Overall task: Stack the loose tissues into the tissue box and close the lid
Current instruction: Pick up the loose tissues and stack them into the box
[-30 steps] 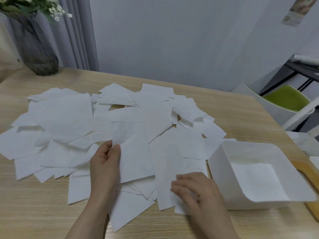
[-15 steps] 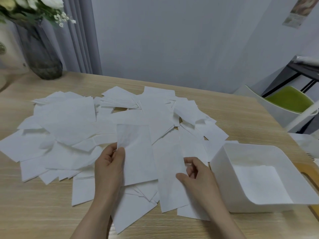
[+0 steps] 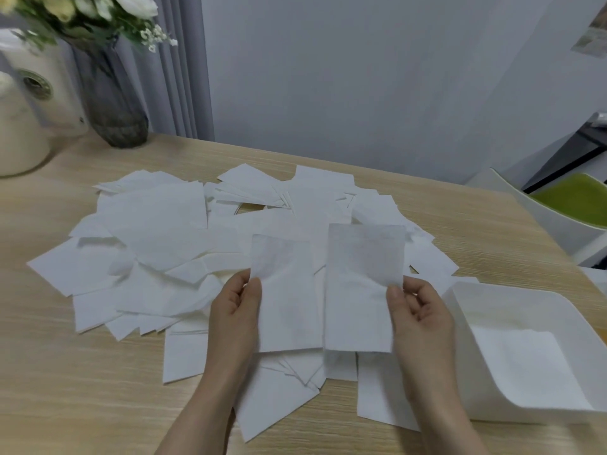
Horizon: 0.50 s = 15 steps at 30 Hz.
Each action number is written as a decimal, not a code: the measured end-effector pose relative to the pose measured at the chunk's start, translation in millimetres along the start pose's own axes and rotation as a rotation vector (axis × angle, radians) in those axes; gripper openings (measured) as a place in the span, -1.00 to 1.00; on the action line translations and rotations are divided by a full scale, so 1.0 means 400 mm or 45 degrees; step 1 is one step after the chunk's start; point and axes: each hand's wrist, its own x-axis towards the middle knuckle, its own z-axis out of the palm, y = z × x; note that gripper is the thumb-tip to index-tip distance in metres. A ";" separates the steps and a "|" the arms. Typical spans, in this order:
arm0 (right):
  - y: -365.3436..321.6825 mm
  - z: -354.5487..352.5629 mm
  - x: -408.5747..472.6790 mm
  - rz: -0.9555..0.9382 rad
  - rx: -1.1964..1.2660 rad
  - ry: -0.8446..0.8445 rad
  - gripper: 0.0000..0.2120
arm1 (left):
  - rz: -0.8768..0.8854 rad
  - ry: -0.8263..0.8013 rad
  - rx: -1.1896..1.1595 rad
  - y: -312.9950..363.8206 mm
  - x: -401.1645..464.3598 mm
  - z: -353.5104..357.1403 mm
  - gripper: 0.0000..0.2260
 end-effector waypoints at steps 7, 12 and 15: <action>0.002 0.120 -0.036 0.152 0.000 -0.232 -0.90 | -0.022 -0.017 -0.023 -0.005 0.005 -0.004 -0.75; 0.007 0.150 -0.042 0.170 -0.003 -0.271 -0.89 | -0.060 -0.039 -0.093 0.000 0.002 0.000 -0.76; 0.005 0.157 -0.044 0.164 -0.015 -0.281 -0.90 | -0.080 -0.027 -0.132 0.001 0.003 -0.001 -0.77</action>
